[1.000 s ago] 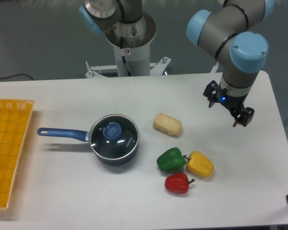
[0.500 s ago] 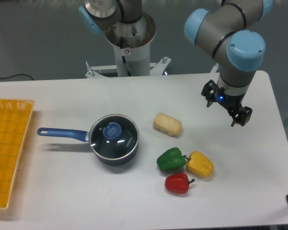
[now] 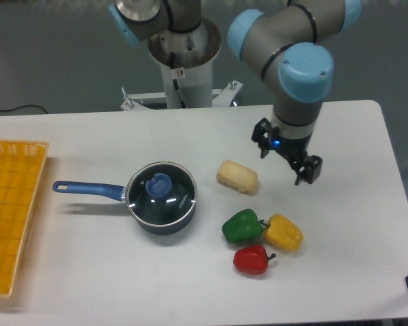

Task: Open the lid
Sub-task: 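Move the gripper over the saucepan's blue lid knob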

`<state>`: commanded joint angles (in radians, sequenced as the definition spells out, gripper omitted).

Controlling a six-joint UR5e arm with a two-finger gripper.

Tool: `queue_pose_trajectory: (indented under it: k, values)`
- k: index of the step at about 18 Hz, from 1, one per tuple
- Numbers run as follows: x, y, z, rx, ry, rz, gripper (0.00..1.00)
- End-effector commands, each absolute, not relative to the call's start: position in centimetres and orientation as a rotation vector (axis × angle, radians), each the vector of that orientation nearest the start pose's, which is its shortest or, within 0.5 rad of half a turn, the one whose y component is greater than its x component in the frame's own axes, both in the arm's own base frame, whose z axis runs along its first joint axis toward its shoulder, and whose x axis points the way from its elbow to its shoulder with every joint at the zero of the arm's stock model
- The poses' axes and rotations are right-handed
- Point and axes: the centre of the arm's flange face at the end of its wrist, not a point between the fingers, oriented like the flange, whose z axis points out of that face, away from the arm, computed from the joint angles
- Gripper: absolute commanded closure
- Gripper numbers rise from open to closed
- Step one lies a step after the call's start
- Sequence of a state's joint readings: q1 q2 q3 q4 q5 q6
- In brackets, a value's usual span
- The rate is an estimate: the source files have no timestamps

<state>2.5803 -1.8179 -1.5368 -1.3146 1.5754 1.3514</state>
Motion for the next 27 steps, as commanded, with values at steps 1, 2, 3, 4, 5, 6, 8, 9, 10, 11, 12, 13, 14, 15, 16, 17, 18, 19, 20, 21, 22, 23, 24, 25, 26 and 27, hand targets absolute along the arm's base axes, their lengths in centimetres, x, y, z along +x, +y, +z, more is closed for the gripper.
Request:
queue_pose_trajectory:
  k: [1, 2, 3, 4, 5, 6, 8, 9, 10, 11, 12, 13, 14, 15, 16, 17, 18, 19, 20, 21, 22, 23, 24, 25, 26, 27]
  values:
    - [-42.1, 42.8, 39.4, -3.078, 0.544, 0.073, 0.03]
    - [-41.4, 43.0, 39.3, -3.071, 0.557, 0.089, 0.03]
    - [-40.6, 43.4, 39.4, -3.061, 0.574, 0.108, 0.02]
    - [-40.0, 43.8, 39.4, -3.057, 0.595, 0.108, 0.02]
    - [-39.3, 44.2, 39.3, -3.055, 0.612, 0.103, 0.01]
    - [-38.5, 44.4, 39.0, -3.055, 0.629, 0.090, 0.01]
    - [-36.4, 44.8, 38.2, -3.052, 0.675, 0.068, 0.01]
    - [-35.4, 45.2, 37.9, -3.050, 0.702, 0.061, 0.01]
    - [-34.2, 45.6, 37.6, -3.046, 0.728, 0.052, 0.01]
    - [-33.1, 46.1, 37.4, -3.043, 0.752, 0.043, 0.00]
    - [-32.2, 46.6, 37.8, -3.040, 0.742, 0.052, 0.00]
    - [-31.5, 47.0, 37.9, -3.043, 0.718, 0.056, 0.00]
    - [-30.6, 47.6, 37.9, -3.042, 0.722, 0.057, 0.00]
    - [-29.7, 48.2, 37.8, -3.037, 0.753, 0.056, 0.01]
    - [-29.1, 48.6, 37.7, -3.036, 0.775, 0.057, 0.00]
    - [-28.4, 49.1, 37.5, -3.034, 0.794, 0.054, 0.00]
    - [-27.9, 49.4, 37.4, -3.032, 0.811, 0.052, 0.00]
    - [-27.7, 49.5, 37.3, -3.033, 0.819, 0.049, 0.00]
    - [-27.7, 49.4, 37.2, -3.032, 0.821, 0.045, 0.00]
    - [-27.7, 49.4, 36.9, -3.032, 0.829, 0.036, 0.00]
    - [-27.6, 49.3, 36.6, -3.036, 0.820, 0.029, 0.00]
    - [-27.5, 49.3, 36.5, -3.040, 0.814, 0.026, 0.00]
    - [-27.5, 49.2, 36.3, -3.043, 0.805, 0.021, 0.00]
    - [-27.4, 49.2, 36.1, -3.054, 0.748, 0.011, 0.00]
    - [-27.5, 49.2, 36.1, -3.068, 0.651, 0.024, 0.00]
    - [-27.5, 49.4, 36.3, -3.072, 0.563, 0.050, 0.00]
